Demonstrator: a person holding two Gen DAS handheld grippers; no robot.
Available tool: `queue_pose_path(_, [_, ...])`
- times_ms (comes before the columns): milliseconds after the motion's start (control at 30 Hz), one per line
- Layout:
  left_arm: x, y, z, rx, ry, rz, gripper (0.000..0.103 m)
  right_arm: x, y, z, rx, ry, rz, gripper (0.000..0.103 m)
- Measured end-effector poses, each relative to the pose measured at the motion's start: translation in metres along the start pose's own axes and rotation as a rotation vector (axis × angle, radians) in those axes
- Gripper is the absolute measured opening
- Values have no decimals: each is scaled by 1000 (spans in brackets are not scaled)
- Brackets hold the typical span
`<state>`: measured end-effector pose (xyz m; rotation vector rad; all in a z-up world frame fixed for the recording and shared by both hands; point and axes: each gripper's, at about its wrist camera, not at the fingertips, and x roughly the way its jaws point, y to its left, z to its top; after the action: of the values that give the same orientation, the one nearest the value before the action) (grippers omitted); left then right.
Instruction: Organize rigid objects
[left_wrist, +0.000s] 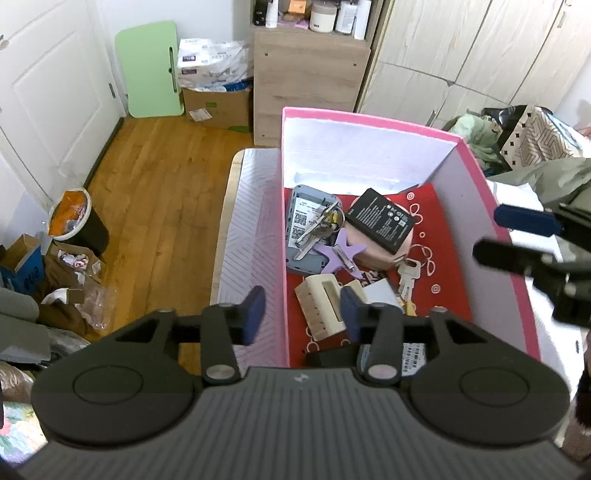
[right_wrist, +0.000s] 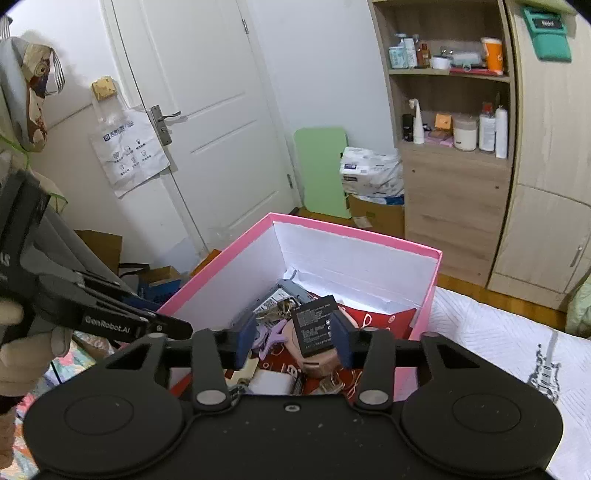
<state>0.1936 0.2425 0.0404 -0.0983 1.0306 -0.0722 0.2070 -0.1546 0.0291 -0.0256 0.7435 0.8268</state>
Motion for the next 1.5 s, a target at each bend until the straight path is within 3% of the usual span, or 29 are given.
queue_pose_path(100, [-13, -2, -4, -9, -24, 4, 71, -8, 3, -7, 8, -10, -50, 76])
queue_pose_path(133, [-17, -3, -6, -18, -32, 2, 77, -10, 5, -8, 24, -14, -88, 85])
queue_pose_path(200, [-25, -6, -9, -23, -33, 10, 81, -15, 9, -7, 69, -4, -177, 99])
queue_pose_path(267, [-30, -12, -12, -3, -35, 28, 83, -24, 9, -9, 92, -10, -202, 99])
queue_pose_path(467, [-48, -36, -31, 51, -94, 122, 87, -67, -3, -23, 206, -75, -170, 99])
queue_pose_path(567, [-58, -44, -39, 47, -116, 110, 89, -92, -3, -34, 192, -100, -166, 99])
queue_pose_path(767, [-71, -59, -55, 39, -164, 119, 92, -126, 3, -51, 225, -149, -269, 99])
queue_pose_path(833, [-73, -64, -60, 34, -167, 106, 92, -135, 5, -57, 191, -153, -254, 98])
queue_pose_path(967, [-79, -75, -72, 37, -187, 95, 92, -148, 13, -66, 145, -152, -302, 98])
queue_pose_path(1133, [-89, -98, -92, 73, -258, 139, 92, -162, 16, -87, 156, -229, -347, 98])
queue_pose_path(1500, [-91, -126, -125, 71, -267, 87, 94, -181, 27, -121, 94, -287, -449, 99])
